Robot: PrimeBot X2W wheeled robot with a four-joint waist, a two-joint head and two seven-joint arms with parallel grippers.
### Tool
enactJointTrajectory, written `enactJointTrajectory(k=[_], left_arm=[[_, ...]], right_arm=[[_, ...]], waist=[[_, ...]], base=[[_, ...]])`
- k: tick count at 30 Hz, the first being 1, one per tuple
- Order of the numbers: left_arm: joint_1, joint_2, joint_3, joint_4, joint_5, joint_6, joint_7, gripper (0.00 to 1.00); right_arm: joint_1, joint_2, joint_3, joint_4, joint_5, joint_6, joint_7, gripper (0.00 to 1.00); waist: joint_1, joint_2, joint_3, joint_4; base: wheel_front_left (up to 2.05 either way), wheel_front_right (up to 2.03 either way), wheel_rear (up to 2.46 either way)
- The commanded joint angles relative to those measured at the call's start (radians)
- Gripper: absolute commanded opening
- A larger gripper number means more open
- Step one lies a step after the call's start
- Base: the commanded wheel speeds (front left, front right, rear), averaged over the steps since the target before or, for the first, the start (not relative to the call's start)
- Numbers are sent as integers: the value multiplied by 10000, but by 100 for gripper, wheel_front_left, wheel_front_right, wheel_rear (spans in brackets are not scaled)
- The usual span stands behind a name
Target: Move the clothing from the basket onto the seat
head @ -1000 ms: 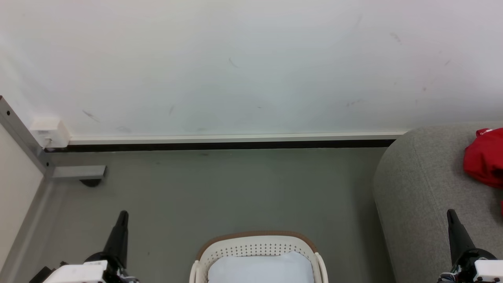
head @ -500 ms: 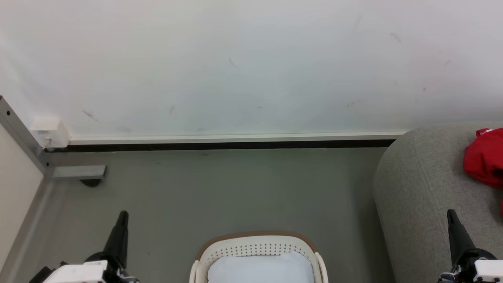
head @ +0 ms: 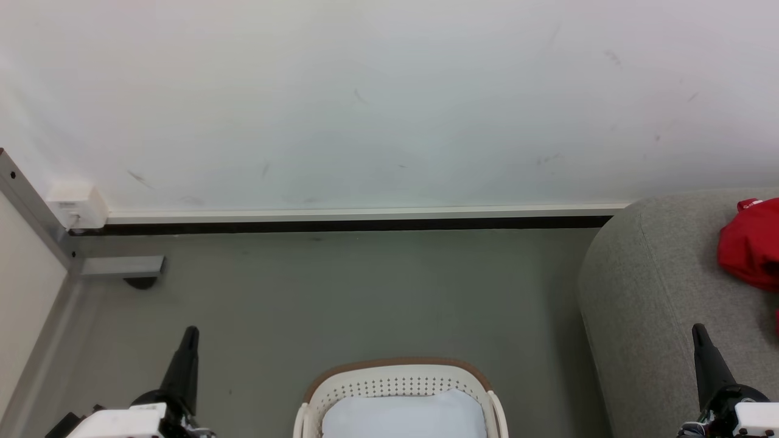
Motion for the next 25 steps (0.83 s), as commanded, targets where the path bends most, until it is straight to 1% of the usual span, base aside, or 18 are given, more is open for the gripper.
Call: enactJointTrajectory(k=[1,25], left_arm=[[-82,71,12,-39,-144,-49,36,0],[-82,71,11,-40,-144,-49,35,0]], right_arm=[[-98,9,-46,-59,-20,-21,39,0],[-98,8,-45,-57,-21,-21,39,0]], waist=[[0,-1,0,0],[0,-1,0,0]], base=[[0,0,0],[0,0,0]])
